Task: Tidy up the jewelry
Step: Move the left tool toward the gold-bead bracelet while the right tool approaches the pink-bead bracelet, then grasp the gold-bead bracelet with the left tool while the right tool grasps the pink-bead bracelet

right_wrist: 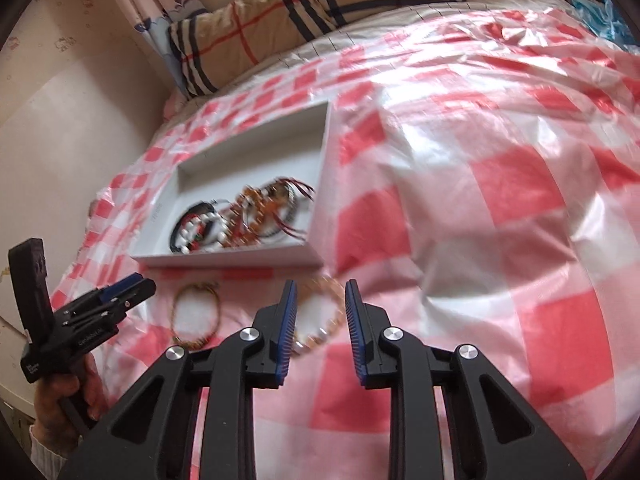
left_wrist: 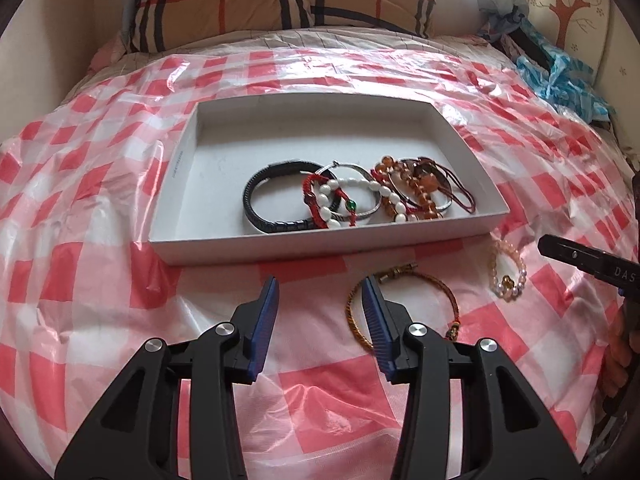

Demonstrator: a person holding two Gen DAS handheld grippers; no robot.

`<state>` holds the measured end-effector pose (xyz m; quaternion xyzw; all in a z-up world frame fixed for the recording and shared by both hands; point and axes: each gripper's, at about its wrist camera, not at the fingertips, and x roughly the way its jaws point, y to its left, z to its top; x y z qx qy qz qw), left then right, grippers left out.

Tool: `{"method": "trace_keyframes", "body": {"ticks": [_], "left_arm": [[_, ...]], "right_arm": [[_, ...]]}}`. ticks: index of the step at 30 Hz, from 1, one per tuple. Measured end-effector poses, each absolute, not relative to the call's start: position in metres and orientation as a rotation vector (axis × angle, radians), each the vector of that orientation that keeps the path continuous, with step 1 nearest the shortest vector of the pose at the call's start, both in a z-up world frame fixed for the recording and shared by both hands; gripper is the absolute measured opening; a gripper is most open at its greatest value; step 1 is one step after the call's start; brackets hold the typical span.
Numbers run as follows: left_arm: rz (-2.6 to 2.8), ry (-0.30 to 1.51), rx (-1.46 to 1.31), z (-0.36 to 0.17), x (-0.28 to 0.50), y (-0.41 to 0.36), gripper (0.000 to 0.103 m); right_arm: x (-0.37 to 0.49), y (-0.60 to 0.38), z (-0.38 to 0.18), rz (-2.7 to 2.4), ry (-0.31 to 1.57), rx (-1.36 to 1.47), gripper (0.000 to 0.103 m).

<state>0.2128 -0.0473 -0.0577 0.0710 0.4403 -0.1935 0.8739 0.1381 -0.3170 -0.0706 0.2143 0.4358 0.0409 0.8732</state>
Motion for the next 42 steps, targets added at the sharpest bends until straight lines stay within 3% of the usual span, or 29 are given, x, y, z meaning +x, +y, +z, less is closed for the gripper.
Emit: {"method": "trace_keyframes", "body": {"ticks": [11,12,13,15,16,19,22,24,26,27,29,30,32,33,42], "left_arm": [[-0.438,0.976,0.326,-0.083,0.22,-0.089,0.053],[-0.446,0.981,0.329,-0.084,0.219,-0.089,0.049],[-0.458,0.987,0.327,-0.084,0.218,-0.089,0.039],[-0.48,1.001,0.334,-0.085,0.212,-0.086,0.025],[-0.494,1.007,0.341,-0.085,0.208,-0.085,0.019],[-0.542,1.033,0.336,-0.081,0.194,-0.075,0.013],[-0.556,1.038,0.332,-0.075,0.185,-0.064,0.013],[-0.528,1.022,0.348,-0.073,0.187,-0.063,0.015],[-0.51,1.01,0.347,-0.073,0.189,-0.063,0.025],[-0.496,0.999,0.347,-0.073,0.191,-0.064,0.038],[-0.495,0.987,0.348,-0.079,0.194,-0.068,0.041],[-0.488,0.985,0.362,-0.084,0.193,-0.072,0.038],[-0.519,0.987,0.365,-0.085,0.188,-0.076,0.016],[-0.53,0.992,0.36,-0.083,0.186,-0.077,0.006],[-0.513,0.945,0.232,-0.054,0.169,-0.057,0.004]], "right_arm": [[0.163,-0.292,-0.091,0.05,1.013,0.269,0.032],[0.164,-0.287,-0.091,0.062,1.019,0.244,0.032],[0.163,-0.281,-0.091,0.086,1.028,0.219,0.03],[0.159,-0.273,-0.089,0.14,1.041,0.202,0.013],[0.155,-0.27,-0.087,0.162,1.043,0.192,0.012],[0.139,-0.264,-0.076,0.215,1.016,0.169,0.01],[0.141,-0.266,-0.074,0.189,1.016,0.177,0.011],[0.147,-0.267,-0.076,0.171,1.021,0.198,0.029],[0.153,-0.264,-0.08,0.174,1.038,0.202,0.032],[0.155,-0.261,-0.084,0.178,1.058,0.19,0.032],[0.155,-0.25,-0.09,0.166,1.062,0.116,0.032],[0.154,-0.248,-0.09,0.173,1.058,0.1,0.025],[0.152,-0.249,-0.088,0.202,1.064,0.137,0.008],[0.15,-0.251,-0.086,0.208,1.058,0.156,0.008],[0.12,-0.27,-0.047,0.264,0.92,0.383,0.008]]}}
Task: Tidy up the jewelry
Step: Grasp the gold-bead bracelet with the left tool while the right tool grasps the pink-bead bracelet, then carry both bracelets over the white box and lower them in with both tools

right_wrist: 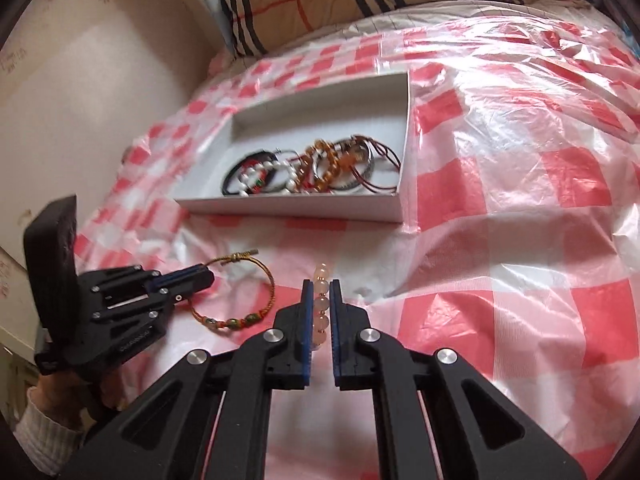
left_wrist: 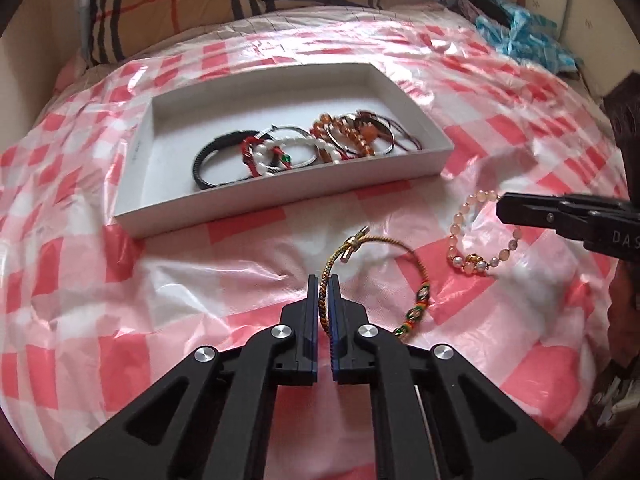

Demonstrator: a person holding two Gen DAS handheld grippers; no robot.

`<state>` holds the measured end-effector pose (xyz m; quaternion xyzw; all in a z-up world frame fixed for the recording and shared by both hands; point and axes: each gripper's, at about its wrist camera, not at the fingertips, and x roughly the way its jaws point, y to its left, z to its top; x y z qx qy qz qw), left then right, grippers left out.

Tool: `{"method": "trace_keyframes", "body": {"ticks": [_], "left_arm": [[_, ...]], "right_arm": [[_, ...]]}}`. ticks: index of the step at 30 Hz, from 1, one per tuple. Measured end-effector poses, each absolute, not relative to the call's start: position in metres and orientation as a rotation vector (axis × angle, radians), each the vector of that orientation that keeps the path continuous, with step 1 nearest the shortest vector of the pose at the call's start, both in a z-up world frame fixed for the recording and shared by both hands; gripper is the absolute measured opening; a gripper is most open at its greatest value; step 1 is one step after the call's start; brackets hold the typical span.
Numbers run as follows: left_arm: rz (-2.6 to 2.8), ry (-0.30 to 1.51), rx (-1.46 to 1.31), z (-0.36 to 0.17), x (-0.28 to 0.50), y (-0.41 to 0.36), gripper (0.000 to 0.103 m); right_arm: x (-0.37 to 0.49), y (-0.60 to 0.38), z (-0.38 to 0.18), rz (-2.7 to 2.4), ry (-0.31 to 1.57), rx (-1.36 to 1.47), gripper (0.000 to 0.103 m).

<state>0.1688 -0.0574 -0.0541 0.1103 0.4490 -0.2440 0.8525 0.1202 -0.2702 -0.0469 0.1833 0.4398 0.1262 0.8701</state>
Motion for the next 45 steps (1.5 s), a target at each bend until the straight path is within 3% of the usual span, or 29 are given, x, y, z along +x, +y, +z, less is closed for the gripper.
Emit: {"method": "trace_keyframes", "body": {"ticks": [11,18,20,22,24,26,28,45], "left_arm": [[-0.523,0.848,0.13,-0.004,0.153,-0.04,0.004],[-0.514,0.899,0.162,-0.017,0.168,-0.04,0.005],[-0.517,0.932,0.192,-0.032,0.178,-0.045,0.011],[-0.505,0.964,0.237,-0.05,0.188,-0.052,0.034],[-0.506,0.988,0.274,-0.066,0.19,-0.058,0.036],[-0.517,1.009,0.3,-0.079,0.188,-0.063,0.034],[-0.53,1.007,0.292,-0.082,0.184,-0.063,0.004],[-0.547,0.828,0.067,-0.005,0.183,-0.039,0.003]], "right_arm": [[0.1,-0.267,0.001,0.303,0.793,0.425,0.008],[0.103,-0.263,0.007,0.32,0.778,0.432,0.008],[0.105,-0.261,0.003,0.322,0.785,0.437,0.008],[0.107,-0.259,0.0,0.326,0.79,0.443,0.008],[0.107,-0.259,-0.003,0.328,0.792,0.447,0.008],[0.109,-0.259,-0.005,0.329,0.794,0.448,0.008],[0.11,-0.259,-0.006,0.329,0.793,0.45,0.008],[0.127,-0.256,0.007,0.332,0.716,0.431,0.009]]}}
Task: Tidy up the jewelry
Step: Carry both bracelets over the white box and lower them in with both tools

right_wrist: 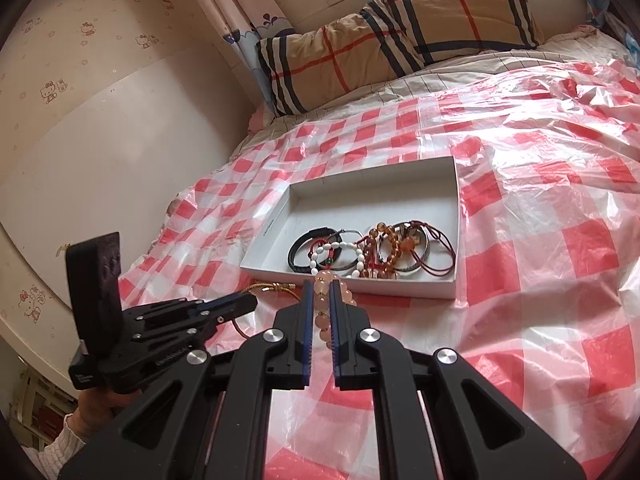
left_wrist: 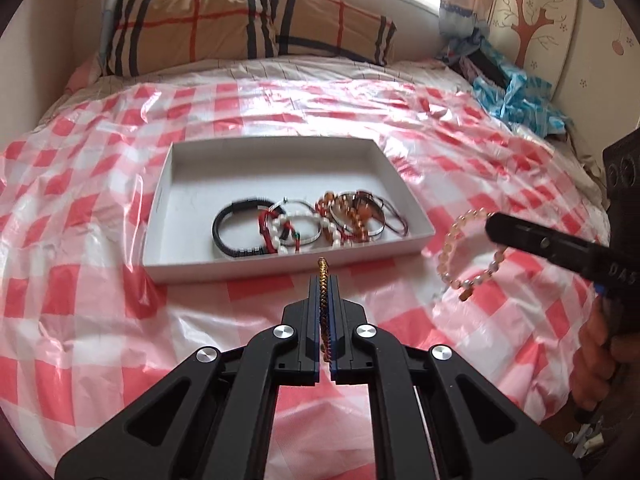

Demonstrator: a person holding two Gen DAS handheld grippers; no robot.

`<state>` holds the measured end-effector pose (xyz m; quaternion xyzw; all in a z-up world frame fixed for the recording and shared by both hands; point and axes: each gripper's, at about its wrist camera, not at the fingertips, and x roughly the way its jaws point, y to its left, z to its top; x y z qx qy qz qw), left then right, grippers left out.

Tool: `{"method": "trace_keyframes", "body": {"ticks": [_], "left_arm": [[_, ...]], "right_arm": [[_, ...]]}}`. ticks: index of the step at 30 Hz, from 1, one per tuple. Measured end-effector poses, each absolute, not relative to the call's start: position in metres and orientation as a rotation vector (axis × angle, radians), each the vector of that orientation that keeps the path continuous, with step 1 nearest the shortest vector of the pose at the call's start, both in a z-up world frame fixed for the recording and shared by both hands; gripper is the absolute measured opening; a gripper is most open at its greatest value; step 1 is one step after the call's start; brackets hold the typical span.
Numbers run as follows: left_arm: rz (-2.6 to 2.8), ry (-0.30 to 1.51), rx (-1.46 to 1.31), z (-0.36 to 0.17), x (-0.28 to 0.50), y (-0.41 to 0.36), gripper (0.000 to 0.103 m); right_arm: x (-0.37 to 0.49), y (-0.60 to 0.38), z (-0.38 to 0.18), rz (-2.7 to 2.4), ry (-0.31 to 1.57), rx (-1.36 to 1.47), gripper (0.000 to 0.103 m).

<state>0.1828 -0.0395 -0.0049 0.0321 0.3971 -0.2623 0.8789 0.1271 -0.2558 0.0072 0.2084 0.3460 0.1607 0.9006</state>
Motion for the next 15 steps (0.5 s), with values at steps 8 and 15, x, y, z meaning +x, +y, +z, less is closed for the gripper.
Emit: {"method": "trace_keyframes", "body": {"ticks": [8,15], "left_arm": [[-0.563,0.79,0.036,0.006,0.206,-0.049,0.003],[-0.583,0.768,0.015,0.007,0.225,-0.065,0.003]], "right_arm": [[0.15,-0.259,0.009,0.323,0.69,0.426,0.008],[0.172,-0.262,0.01,0.308,0.671,0.413,0.008]]}}
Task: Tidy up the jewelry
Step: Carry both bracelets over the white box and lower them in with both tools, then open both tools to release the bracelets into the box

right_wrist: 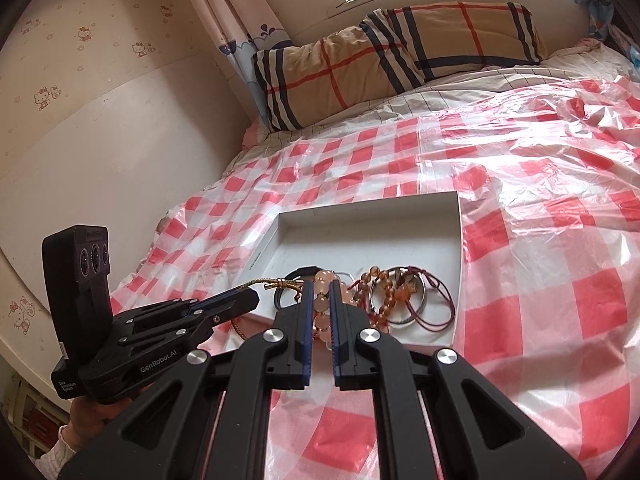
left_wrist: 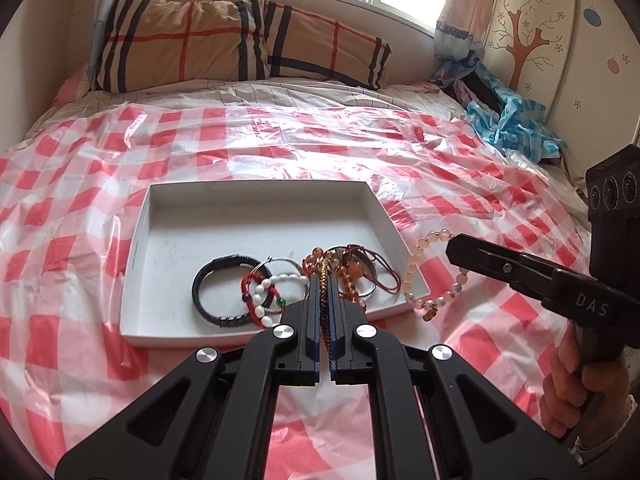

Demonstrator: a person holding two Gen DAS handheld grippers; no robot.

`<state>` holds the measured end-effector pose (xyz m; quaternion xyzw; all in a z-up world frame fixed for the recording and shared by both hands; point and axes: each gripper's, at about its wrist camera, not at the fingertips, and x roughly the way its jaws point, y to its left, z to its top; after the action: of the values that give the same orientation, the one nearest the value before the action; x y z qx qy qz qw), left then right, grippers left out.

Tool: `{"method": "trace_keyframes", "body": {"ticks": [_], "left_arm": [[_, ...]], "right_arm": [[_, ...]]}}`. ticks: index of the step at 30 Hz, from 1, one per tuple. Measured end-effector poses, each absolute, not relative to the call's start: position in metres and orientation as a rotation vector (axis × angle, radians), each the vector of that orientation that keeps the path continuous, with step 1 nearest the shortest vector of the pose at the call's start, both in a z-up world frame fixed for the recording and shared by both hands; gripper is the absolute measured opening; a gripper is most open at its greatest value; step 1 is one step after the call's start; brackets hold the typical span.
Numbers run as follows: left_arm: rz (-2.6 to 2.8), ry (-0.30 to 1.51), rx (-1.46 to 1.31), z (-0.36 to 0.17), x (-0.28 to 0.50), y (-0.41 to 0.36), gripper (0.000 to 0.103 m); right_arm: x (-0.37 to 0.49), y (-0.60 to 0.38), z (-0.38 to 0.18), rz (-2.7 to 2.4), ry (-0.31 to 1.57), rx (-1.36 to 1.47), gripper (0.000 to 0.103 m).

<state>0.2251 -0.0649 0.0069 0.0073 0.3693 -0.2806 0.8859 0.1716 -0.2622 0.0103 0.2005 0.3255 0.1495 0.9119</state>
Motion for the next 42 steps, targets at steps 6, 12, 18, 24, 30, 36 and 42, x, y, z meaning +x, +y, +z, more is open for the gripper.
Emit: {"method": "trace_keyframes", "body": {"ticks": [6,12,18,24,30,36,42], "left_arm": [[-0.591,0.763,0.004,0.004,0.238,-0.074,0.003],[-0.592,0.769,0.001,-0.003,0.246,-0.077,0.003],[-0.587,0.772,0.005,-0.009,0.249,-0.078,0.003],[-0.584,0.771,0.007,-0.012,0.252,-0.078,0.003],[-0.581,0.77,0.008,-0.013,0.254,-0.077,0.003],[-0.541,0.777,0.038,-0.023,0.273,-0.075,0.003],[-0.393,0.829,0.059,-0.035,0.284,-0.061,0.005]], "right_arm": [[0.184,-0.265,0.006,0.299,0.667,0.411,0.008],[0.192,-0.266,-0.001,0.295,0.673,0.416,0.009],[0.196,-0.266,-0.006,0.291,0.676,0.422,0.008],[0.199,-0.264,-0.009,0.292,0.679,0.423,0.008],[0.202,-0.262,-0.011,0.293,0.681,0.423,0.008],[0.217,-0.253,-0.017,0.294,0.696,0.417,0.009],[0.221,-0.244,-0.015,0.298,0.709,0.418,0.01]]}}
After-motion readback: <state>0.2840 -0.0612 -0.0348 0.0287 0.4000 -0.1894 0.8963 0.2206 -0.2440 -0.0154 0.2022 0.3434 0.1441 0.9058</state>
